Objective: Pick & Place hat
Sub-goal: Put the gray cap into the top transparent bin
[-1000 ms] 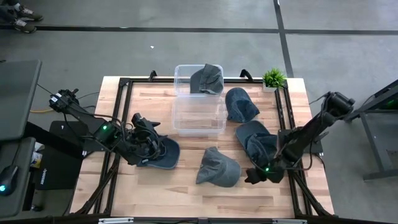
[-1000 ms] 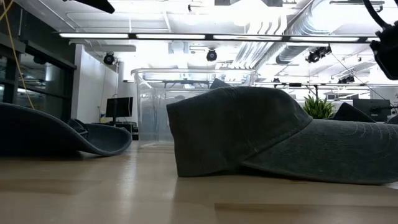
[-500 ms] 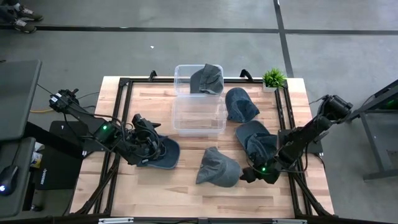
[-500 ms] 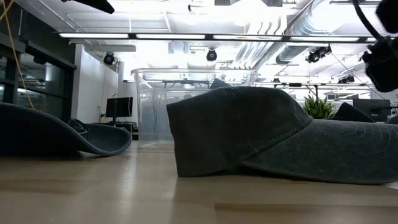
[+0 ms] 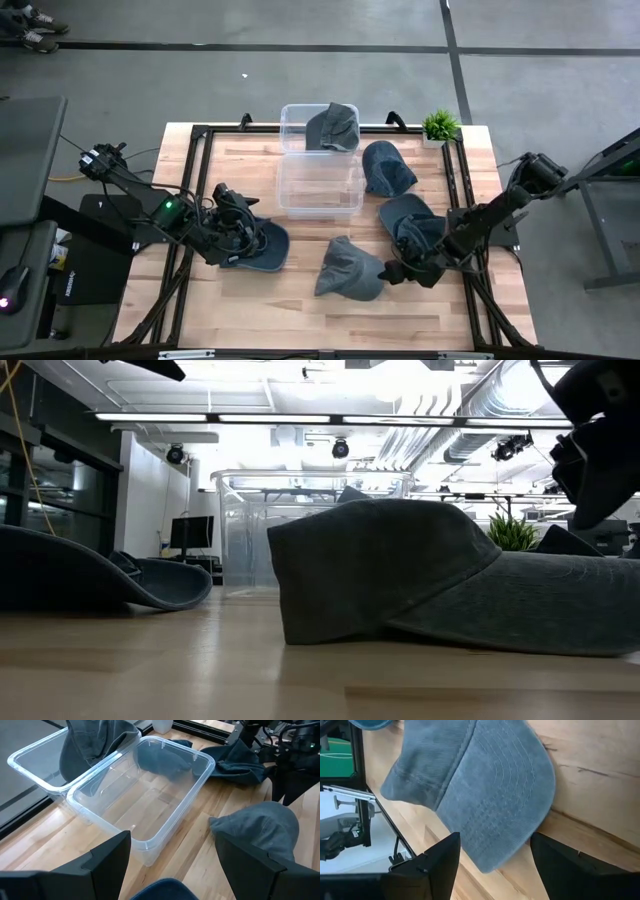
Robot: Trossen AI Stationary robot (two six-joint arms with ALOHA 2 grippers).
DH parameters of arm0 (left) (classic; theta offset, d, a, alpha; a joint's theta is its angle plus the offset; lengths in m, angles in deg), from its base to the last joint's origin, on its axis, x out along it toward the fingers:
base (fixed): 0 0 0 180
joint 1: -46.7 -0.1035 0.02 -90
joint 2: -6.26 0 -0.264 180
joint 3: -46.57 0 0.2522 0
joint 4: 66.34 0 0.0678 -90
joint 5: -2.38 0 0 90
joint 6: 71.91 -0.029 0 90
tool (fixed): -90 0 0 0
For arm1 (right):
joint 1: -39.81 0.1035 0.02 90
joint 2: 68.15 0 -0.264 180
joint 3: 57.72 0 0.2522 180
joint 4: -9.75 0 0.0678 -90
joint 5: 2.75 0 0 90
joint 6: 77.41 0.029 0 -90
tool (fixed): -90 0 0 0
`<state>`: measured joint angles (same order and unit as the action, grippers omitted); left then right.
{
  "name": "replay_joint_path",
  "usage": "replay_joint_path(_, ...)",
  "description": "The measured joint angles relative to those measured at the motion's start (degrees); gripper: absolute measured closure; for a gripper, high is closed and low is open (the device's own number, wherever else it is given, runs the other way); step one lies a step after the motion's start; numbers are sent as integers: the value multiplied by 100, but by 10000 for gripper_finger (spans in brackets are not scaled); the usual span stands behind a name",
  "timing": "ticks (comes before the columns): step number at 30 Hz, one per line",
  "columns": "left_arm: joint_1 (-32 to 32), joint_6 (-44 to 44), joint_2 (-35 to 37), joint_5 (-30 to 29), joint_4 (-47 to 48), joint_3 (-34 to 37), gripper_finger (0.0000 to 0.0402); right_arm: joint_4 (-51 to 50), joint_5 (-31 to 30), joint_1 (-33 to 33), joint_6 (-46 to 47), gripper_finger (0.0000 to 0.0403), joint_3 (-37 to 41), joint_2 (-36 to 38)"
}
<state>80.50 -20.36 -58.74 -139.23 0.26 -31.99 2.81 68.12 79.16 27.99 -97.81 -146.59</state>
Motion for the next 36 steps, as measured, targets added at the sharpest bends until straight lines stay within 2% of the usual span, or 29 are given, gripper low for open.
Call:
replay_joint_path(16, -2, 0, 0, -16, -9, 0, 115, 553, 171, -366, -243, 166, -2, 0)
replay_joint_path(20, -2, 0, 0, 1, -59, 0, 115, 550, 578, -342, -56, 166, -2, 0)
replay_joint_path(25, -2, 0, -2, -1, -56, 0, 115, 393, 559, -95, 336, 166, -2, -23)
replay_joint_path(30, -2, 0, -2, -3, -48, 0, 115, 594, 593, -5, 599, 166, -36, -459)
replay_joint_path(36, -2, 21, -2, -7, -42, 0, 115, 1166, 386, -118, 459, 166, -425, -1368)
